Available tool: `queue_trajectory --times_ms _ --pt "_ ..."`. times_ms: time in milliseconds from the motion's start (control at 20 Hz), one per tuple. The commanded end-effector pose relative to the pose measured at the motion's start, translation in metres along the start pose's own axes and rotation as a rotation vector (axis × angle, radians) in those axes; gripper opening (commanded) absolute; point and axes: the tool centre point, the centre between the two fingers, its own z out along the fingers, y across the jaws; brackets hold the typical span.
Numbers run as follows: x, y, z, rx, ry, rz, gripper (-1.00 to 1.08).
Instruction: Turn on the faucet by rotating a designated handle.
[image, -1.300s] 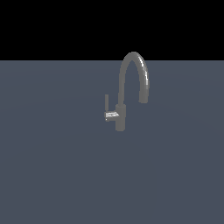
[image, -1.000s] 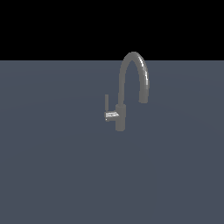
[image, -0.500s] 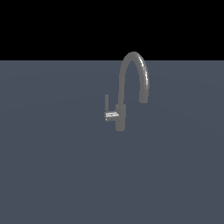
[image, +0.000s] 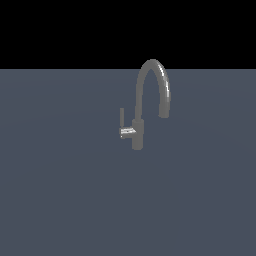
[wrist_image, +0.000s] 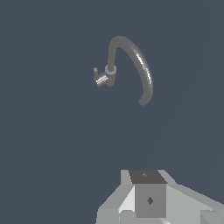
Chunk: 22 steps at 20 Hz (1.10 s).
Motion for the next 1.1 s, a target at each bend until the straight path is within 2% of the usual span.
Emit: queue_trajectory --times_ms 0,1050 --pt "0.001 -0.009 0.013 -0.012 0.029 0.047 -1.0" --pt "0.029 -0.068 0.109 -0.098 0.227 0.372 -1.0"
